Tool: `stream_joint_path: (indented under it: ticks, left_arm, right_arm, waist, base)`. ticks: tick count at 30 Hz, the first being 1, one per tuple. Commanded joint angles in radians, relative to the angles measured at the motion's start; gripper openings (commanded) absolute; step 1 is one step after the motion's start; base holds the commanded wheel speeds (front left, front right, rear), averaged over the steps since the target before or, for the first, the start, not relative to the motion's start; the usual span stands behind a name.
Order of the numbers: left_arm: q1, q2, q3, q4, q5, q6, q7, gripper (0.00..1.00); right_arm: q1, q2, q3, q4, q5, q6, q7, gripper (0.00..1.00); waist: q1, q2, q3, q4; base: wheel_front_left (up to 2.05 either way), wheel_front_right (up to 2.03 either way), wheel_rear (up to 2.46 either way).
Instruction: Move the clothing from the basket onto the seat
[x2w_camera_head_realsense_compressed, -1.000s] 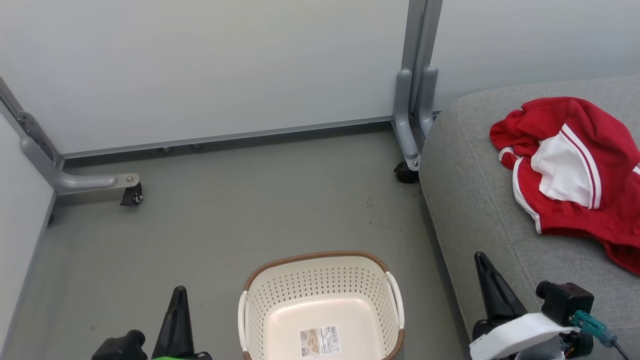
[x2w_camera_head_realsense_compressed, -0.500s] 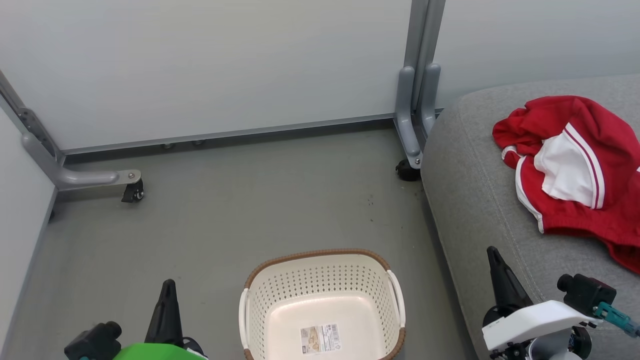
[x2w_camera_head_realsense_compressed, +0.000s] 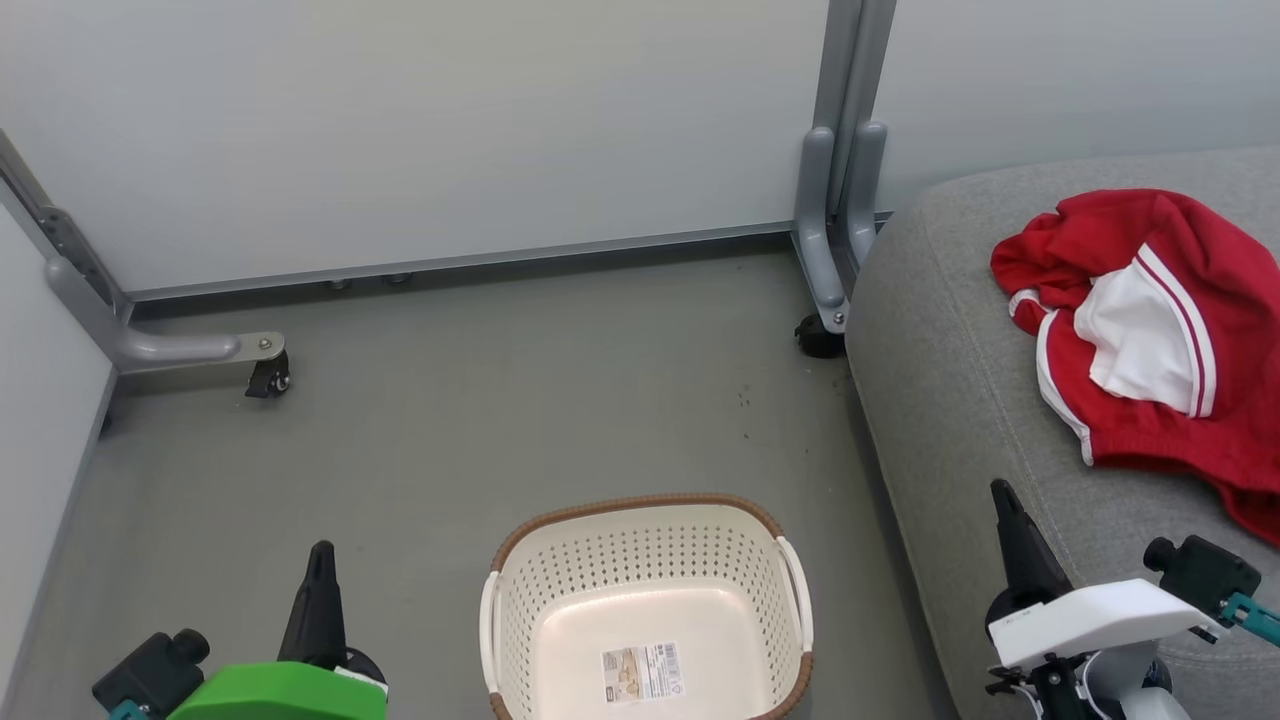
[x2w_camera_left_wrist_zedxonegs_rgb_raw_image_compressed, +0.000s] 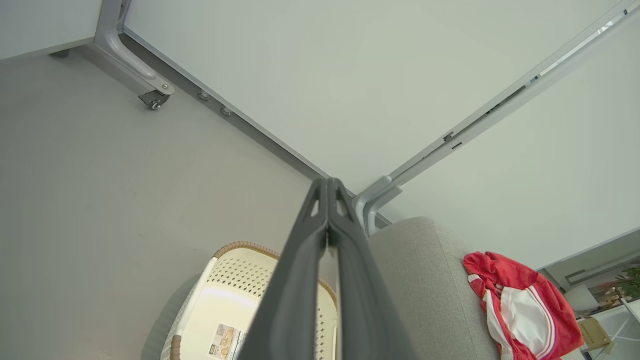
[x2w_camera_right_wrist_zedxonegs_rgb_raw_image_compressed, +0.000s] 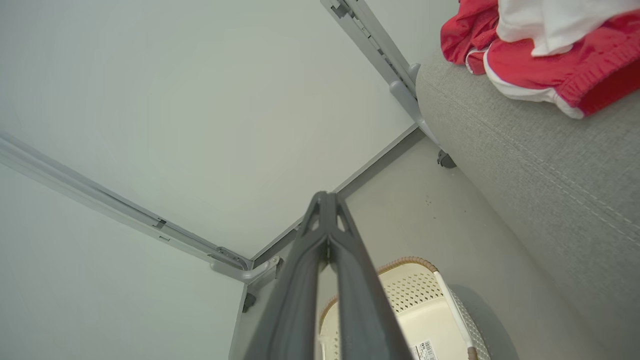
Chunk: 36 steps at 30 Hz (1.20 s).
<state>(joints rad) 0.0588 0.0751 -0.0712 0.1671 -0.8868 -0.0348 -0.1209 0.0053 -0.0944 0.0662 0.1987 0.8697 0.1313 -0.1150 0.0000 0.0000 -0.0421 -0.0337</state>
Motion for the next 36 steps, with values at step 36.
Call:
stream_joint_path:
  ticks: [36]
  left_arm:
    - [-0.106,0.011,0.074,0.035,-0.41,-0.055,0.104,0.0]
  right_arm:
    - [-0.076,0.005,-0.077,0.018,0.413,0.0,0.105,0.0]
  waist:
    - [0.0,0.0,0.019,0.015]
  base:
    - [0.0,0.0,0.0]
